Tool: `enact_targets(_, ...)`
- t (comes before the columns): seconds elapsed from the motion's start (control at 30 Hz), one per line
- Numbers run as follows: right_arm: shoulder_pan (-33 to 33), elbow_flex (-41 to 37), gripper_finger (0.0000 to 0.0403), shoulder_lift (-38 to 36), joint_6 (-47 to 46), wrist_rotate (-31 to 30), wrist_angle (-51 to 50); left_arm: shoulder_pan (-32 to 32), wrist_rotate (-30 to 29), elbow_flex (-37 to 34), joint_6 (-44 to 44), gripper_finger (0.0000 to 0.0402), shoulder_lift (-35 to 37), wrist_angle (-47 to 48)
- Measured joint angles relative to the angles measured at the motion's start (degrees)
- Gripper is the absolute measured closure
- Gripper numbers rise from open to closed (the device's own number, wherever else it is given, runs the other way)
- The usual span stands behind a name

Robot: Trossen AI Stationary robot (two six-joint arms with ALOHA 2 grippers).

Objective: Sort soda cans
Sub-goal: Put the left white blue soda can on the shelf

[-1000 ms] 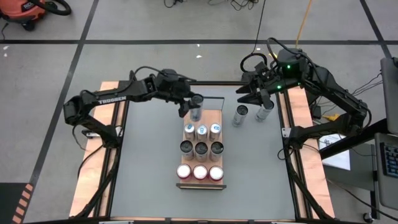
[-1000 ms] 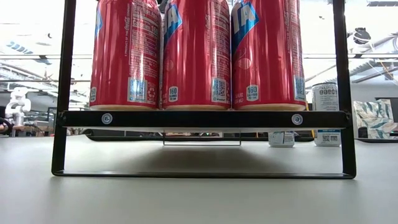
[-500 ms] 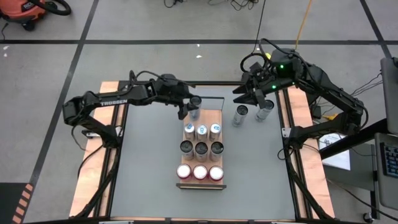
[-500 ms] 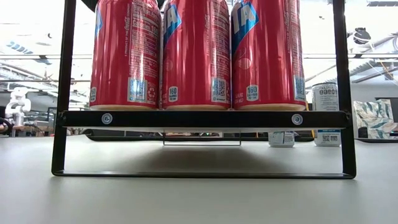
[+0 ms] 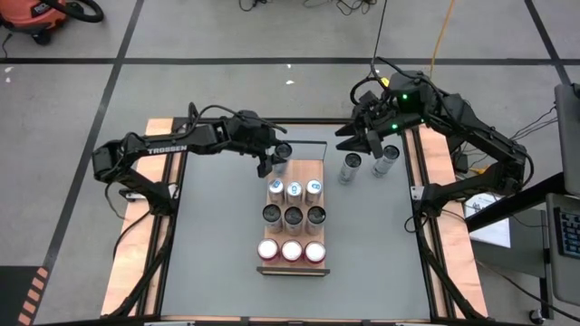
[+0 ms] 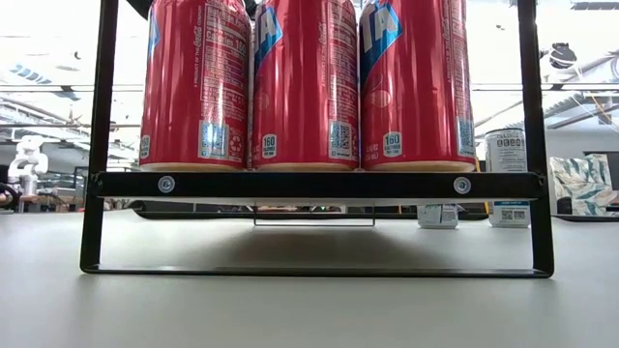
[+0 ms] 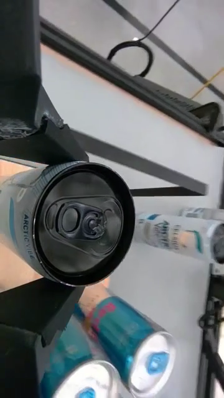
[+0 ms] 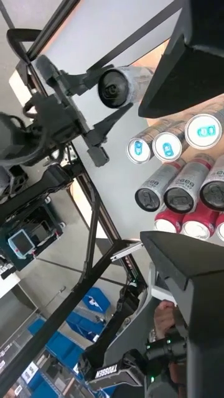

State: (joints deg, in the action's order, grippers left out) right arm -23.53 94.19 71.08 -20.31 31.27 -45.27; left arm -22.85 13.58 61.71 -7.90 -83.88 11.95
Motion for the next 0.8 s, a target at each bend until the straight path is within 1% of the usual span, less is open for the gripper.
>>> enact_targets(0.27,0.0,0.0,0.0117,0.2,0.0,0.0,0.5,0.0,-0.5,0.0,-0.5,0.0153,-0.3,2.4)
enact_targets(0.43,0.0,0.0,0.0117,0.2,0.0,0.0,0.4,0.0,-0.5,-2.1,-0.9,0.0153,-0.1,-1.2)
enact_targets(0.67,0.0,0.0,0.0117,0.2,0.0,0.0,0.4,0.0,-0.1,-2.8,-1.2,0.0153,0.0,-1.4)
enact_targets(0.8,0.0,0.0,0.0117,0.2,0.0,0.0,0.4,0.0,-0.1,-2.8,-2.0,0.0138,0.0,-1.2)
